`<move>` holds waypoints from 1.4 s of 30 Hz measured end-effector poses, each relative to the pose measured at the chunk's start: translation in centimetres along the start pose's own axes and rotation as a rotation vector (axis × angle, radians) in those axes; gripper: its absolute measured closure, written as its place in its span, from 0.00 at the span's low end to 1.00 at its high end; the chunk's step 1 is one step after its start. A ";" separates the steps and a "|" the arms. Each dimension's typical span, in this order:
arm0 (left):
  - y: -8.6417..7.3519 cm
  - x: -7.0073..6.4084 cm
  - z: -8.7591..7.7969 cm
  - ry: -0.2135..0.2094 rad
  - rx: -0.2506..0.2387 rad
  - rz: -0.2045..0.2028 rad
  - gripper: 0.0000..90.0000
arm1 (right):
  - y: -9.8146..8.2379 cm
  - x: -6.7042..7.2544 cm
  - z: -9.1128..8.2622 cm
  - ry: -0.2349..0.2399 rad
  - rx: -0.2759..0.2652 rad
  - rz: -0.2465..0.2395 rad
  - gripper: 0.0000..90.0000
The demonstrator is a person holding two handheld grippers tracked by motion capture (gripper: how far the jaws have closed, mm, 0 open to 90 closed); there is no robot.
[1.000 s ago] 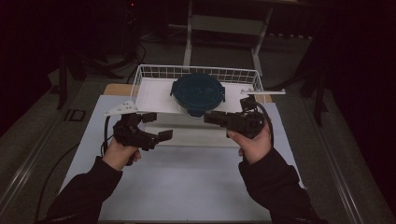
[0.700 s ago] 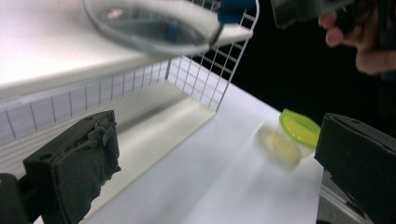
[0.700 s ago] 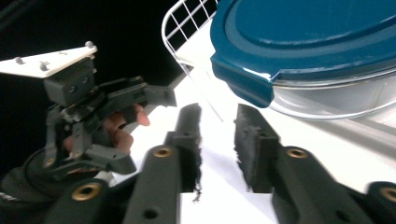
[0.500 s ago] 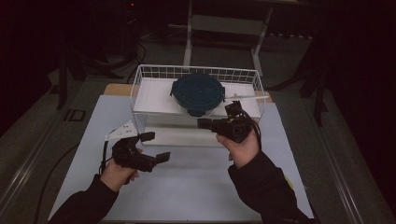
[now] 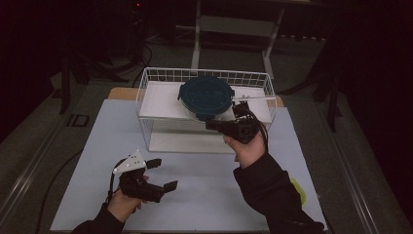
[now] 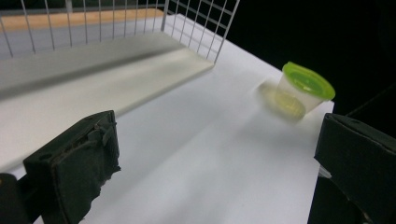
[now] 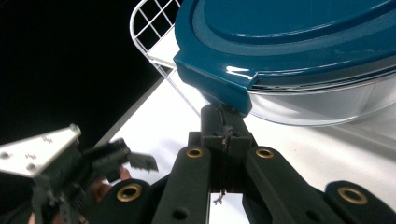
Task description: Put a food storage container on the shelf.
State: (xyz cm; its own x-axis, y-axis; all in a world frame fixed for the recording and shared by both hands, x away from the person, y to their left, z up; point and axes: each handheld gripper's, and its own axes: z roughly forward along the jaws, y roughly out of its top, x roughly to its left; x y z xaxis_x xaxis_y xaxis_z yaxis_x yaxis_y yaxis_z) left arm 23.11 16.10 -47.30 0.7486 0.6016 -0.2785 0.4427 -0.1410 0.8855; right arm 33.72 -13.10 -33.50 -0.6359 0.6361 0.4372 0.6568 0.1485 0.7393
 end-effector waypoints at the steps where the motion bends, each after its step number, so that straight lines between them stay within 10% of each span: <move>1: -0.3 0.0 0.0 0.004 0.001 -0.002 0.00 | 0.1 0.0 0.0 -0.005 -0.004 0.002 1.00; 35: -2.0 0.0 0.0 0.035 -0.007 0.071 0.00 | 2.1 -2.0 0.5 -0.078 -0.042 0.058 0.97; 42: -1.8 -0.2 0.0 0.025 0.002 0.072 0.00 | 1.2 -1.4 0.0 -0.052 -0.014 0.000 0.77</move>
State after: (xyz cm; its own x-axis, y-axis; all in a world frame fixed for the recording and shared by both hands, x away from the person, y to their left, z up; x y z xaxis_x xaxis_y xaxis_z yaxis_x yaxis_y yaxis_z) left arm 22.22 16.25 -48.83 0.7657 0.6096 -0.2049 0.3892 -0.1856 0.9023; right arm 35.36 -13.82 -33.19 -0.6142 0.6742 0.4101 0.6507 0.1385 0.7466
